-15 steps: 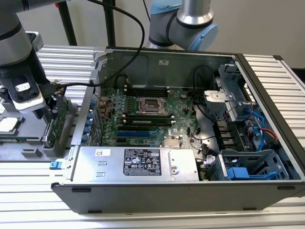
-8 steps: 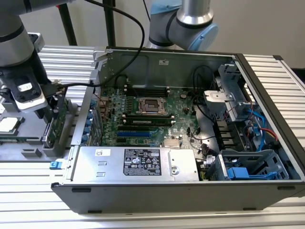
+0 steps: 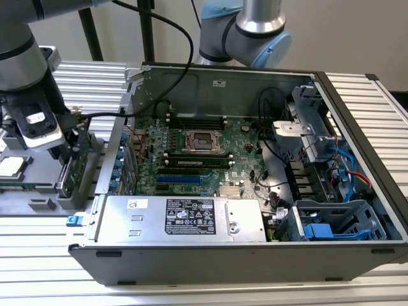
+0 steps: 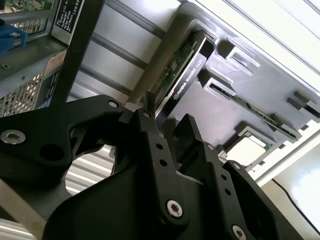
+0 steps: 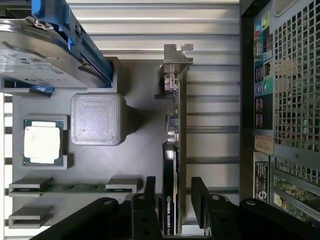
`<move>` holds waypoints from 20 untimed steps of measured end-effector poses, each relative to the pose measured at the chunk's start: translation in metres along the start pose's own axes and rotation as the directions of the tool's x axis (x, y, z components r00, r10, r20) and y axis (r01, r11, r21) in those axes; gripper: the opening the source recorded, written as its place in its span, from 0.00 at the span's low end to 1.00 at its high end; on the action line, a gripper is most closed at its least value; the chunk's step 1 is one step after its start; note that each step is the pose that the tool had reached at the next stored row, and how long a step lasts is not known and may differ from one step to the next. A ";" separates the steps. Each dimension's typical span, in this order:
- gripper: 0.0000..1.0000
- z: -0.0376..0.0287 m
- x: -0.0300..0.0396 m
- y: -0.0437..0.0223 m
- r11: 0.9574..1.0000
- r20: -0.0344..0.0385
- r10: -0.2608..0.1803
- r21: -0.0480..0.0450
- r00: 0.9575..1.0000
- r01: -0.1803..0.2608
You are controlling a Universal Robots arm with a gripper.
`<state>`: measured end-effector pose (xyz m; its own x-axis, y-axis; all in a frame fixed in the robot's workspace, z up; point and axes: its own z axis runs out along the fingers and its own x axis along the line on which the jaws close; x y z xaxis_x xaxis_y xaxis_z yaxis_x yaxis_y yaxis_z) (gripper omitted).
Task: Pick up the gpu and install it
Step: 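Pick up the gpu and move the gpu toward the slot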
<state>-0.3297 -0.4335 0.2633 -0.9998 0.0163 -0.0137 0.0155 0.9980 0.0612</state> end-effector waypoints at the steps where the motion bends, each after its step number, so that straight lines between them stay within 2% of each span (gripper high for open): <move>1: 1.00 0.0006 0.0000 0.0000 1.000 0.000 0.000 0.000 1.000 0.000; 20: 1.00 0.0152 0.0002 0.0002 1.000 0.000 0.000 0.000 1.000 0.000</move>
<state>-0.3297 -0.4324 0.2482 -0.9998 0.0163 -0.0138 0.0154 0.9980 0.0612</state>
